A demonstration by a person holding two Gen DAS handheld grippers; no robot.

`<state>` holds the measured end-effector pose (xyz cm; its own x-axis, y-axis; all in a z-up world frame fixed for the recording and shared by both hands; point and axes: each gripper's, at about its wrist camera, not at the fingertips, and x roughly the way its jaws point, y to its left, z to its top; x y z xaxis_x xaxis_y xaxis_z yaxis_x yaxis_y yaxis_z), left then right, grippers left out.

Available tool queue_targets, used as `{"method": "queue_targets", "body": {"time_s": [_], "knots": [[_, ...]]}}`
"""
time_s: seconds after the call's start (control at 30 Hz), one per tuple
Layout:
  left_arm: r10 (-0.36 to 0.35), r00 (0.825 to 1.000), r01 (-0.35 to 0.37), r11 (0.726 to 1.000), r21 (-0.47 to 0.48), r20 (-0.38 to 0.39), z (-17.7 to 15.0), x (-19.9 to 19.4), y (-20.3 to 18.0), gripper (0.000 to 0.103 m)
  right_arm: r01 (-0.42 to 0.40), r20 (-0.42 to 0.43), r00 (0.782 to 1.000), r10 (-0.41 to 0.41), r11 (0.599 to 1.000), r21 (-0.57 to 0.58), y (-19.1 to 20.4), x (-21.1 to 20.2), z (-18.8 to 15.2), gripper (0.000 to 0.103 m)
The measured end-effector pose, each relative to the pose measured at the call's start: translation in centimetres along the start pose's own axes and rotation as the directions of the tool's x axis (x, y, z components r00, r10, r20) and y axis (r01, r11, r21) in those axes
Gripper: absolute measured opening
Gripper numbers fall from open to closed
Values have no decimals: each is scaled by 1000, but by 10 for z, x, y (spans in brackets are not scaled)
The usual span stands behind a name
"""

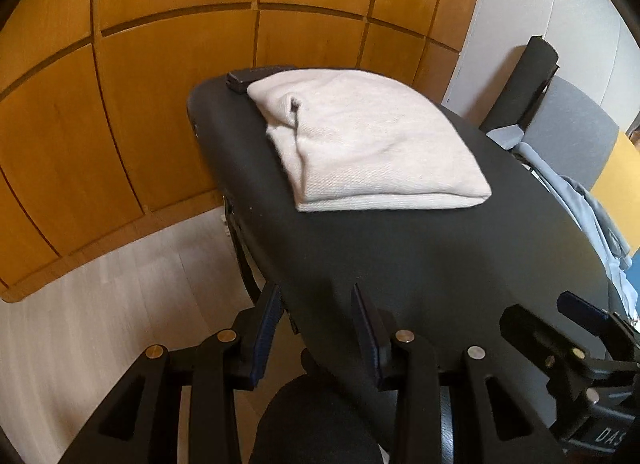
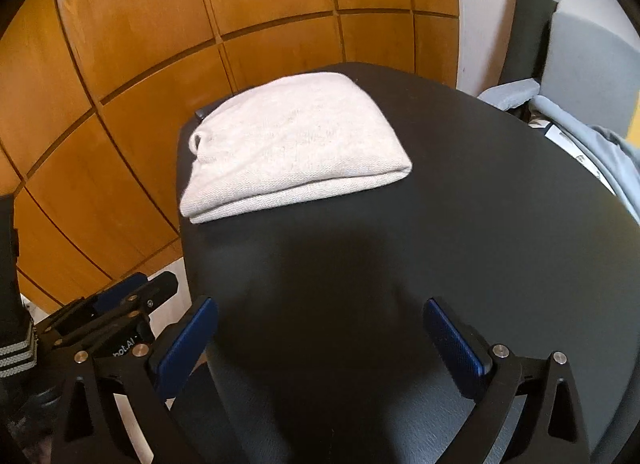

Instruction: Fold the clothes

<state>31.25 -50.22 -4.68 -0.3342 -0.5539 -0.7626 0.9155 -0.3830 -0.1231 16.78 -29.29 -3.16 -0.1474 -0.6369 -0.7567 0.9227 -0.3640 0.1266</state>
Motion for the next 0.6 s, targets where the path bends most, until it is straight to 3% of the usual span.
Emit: {"method": "queue_targets", "body": {"time_s": [0.27, 0.4, 0.6], "knots": [[56, 998, -57, 998, 40, 42, 2, -26, -15, 37, 38, 40, 999, -36, 998, -46, 8, -21, -3, 103], [83, 996, -84, 996, 40, 26, 3, -27, -16, 37, 49, 48, 998, -46, 997, -59, 10, -24, -2, 103], [64, 998, -63, 998, 29, -29, 1, -15, -15, 38, 88, 49, 995, -84, 993, -77, 12, -18, 0, 103]]}}
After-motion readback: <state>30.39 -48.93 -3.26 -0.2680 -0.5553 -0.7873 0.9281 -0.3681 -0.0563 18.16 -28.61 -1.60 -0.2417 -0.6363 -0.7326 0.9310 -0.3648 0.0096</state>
